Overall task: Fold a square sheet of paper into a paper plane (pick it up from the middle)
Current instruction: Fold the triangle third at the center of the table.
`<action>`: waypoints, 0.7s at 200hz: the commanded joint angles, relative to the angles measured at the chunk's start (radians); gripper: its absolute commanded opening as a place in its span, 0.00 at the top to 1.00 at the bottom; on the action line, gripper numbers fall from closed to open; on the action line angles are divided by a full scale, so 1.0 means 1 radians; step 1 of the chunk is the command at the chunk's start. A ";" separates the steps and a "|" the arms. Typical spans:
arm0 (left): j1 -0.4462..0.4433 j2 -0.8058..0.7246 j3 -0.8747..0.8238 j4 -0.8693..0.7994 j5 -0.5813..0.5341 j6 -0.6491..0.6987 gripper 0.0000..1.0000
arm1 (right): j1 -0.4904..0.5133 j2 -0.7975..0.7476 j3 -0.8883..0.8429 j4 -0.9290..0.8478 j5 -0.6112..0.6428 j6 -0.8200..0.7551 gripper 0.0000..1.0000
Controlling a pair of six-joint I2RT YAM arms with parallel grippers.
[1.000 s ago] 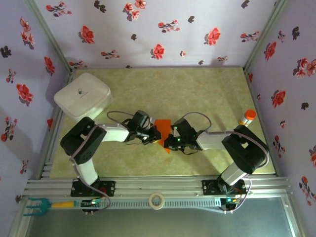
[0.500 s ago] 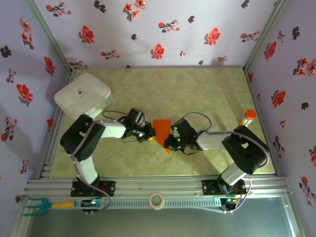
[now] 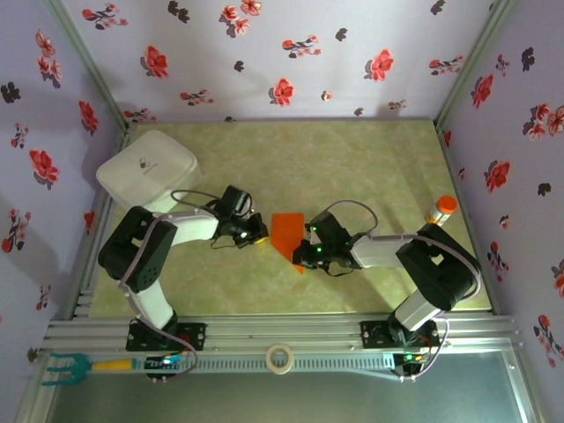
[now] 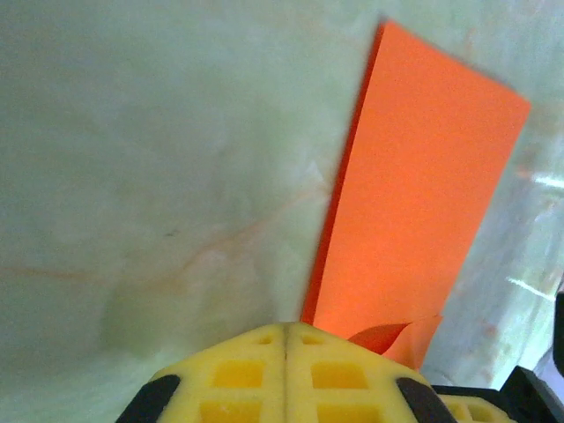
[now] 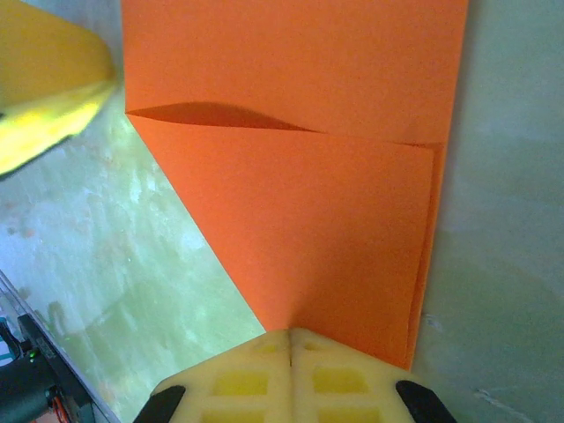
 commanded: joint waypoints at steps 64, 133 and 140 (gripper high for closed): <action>-0.112 -0.036 0.011 0.106 0.046 0.083 0.99 | -0.016 0.051 -0.008 -0.193 0.040 -0.056 1.00; -0.128 0.114 0.058 0.003 0.005 0.091 1.00 | -0.025 0.026 0.007 -0.163 -0.008 -0.040 0.99; -0.124 0.121 0.055 -0.013 -0.004 0.097 1.00 | -0.027 0.010 0.011 -0.147 -0.022 -0.026 0.98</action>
